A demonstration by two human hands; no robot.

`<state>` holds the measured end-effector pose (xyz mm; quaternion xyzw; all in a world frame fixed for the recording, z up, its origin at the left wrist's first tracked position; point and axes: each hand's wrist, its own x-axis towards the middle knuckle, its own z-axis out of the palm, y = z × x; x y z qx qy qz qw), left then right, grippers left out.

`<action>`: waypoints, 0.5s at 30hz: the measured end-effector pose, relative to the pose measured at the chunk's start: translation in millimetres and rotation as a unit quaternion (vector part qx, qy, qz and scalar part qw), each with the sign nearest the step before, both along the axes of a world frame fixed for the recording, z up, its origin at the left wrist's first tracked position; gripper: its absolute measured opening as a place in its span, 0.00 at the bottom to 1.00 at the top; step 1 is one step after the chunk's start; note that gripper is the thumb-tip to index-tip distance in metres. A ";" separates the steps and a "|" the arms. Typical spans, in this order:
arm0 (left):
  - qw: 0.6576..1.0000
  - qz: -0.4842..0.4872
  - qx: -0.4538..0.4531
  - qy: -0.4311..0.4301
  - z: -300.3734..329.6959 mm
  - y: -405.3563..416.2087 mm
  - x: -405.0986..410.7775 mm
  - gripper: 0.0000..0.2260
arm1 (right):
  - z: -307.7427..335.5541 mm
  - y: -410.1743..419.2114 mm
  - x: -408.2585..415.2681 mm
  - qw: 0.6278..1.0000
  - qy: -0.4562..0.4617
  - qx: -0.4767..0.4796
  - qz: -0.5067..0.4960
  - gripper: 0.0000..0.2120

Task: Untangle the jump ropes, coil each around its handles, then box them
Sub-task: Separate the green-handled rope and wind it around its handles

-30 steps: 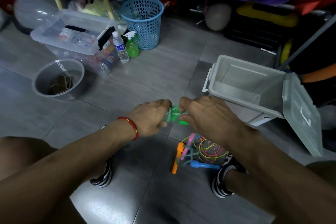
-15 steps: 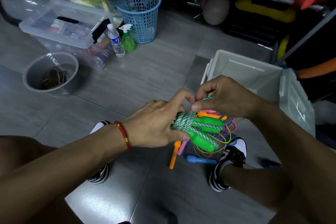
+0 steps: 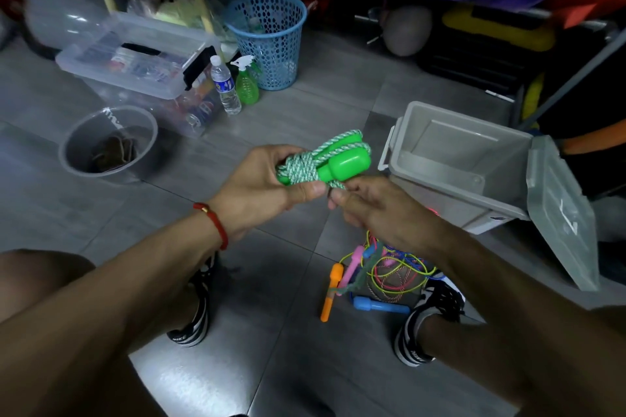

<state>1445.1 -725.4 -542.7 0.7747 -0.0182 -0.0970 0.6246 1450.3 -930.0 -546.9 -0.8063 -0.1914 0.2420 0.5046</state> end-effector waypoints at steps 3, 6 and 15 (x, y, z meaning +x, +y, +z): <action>0.997 0.036 0.063 -0.010 -12.1 -1.8 3.8 0.19 | 2.4 4.6 -0.7 0.997 0.073 -0.012 -0.026 0.15; 0.990 0.085 0.112 -0.005 -24.3 -2.2 9.0 0.19 | -0.8 15.2 -9.0 0.982 0.152 0.037 -0.110 0.17; 0.892 0.103 0.422 -0.121 -16.6 2.6 6.0 0.25 | 11.6 17.5 -16.3 0.922 0.338 0.088 -0.165 0.14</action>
